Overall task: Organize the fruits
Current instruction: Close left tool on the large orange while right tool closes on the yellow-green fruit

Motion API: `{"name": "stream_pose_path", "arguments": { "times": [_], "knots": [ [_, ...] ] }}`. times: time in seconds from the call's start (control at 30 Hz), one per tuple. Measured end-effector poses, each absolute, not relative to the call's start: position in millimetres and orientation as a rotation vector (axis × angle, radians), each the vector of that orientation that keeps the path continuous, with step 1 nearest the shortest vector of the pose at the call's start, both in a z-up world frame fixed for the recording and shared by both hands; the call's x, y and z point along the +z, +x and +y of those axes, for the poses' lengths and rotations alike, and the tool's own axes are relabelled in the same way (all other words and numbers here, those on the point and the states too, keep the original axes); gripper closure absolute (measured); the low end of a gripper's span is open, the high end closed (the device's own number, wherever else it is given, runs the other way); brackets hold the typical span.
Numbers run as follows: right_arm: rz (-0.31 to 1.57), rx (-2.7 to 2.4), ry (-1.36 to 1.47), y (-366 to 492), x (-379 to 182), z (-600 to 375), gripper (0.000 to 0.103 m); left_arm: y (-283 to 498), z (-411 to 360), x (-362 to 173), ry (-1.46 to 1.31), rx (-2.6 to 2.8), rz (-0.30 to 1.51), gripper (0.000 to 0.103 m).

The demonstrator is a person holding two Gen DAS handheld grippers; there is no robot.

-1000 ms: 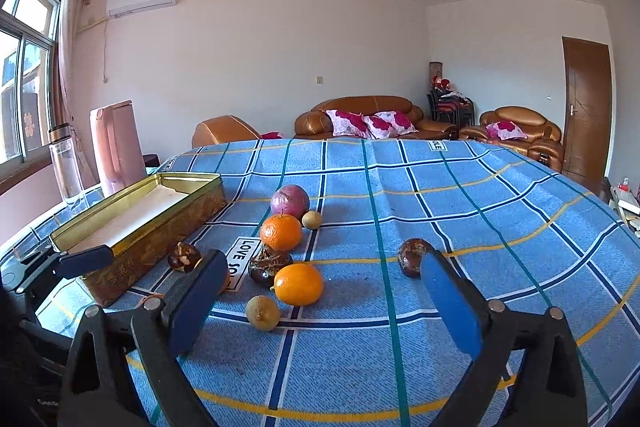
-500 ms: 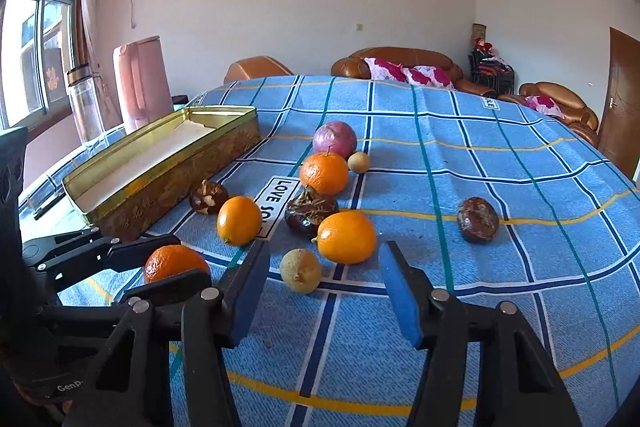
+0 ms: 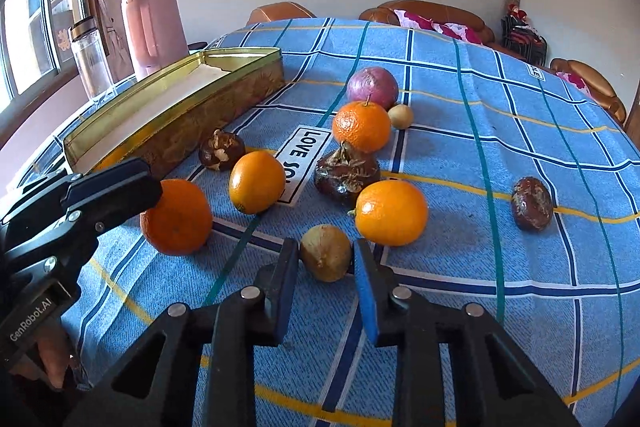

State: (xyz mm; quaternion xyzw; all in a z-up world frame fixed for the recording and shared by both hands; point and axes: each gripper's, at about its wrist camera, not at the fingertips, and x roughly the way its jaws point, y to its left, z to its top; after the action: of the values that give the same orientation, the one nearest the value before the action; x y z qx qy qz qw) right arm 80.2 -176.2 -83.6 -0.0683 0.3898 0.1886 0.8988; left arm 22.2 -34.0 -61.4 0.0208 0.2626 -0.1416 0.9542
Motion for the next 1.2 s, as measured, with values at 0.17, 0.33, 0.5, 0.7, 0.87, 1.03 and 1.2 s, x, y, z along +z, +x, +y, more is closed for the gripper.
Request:
{"name": "stream_pose_path", "arguments": {
  "times": [0.17,0.33,0.5,0.7,0.87,1.03,1.2],
  "knots": [
    [0.811,0.390,-0.141,82,-83,-175,0.074,25,-33,-62,0.039,-0.269,0.553,0.076],
    [0.814,0.380,-0.154,83,-83,-174,0.074,32,-29,-70,0.007,-0.262,0.617,0.033],
    [0.812,0.390,-0.165,82,-84,-172,0.074,30,-34,-70,0.037,-0.260,0.609,0.043],
    [0.783,0.402,-0.171,77,-82,-171,0.074,34,-38,-75,0.089,-0.207,0.638,0.055],
    [0.770,0.409,-0.180,74,-81,-169,0.074,40,-33,-77,0.041,-0.230,0.677,0.054],
    [0.729,0.409,-0.184,69,-78,-170,0.074,39,-32,-76,0.033,-0.250,0.665,0.056],
    [0.691,0.410,-0.176,65,-75,-171,0.074,35,-30,-73,0.017,-0.263,0.635,0.056]
  ]
}}
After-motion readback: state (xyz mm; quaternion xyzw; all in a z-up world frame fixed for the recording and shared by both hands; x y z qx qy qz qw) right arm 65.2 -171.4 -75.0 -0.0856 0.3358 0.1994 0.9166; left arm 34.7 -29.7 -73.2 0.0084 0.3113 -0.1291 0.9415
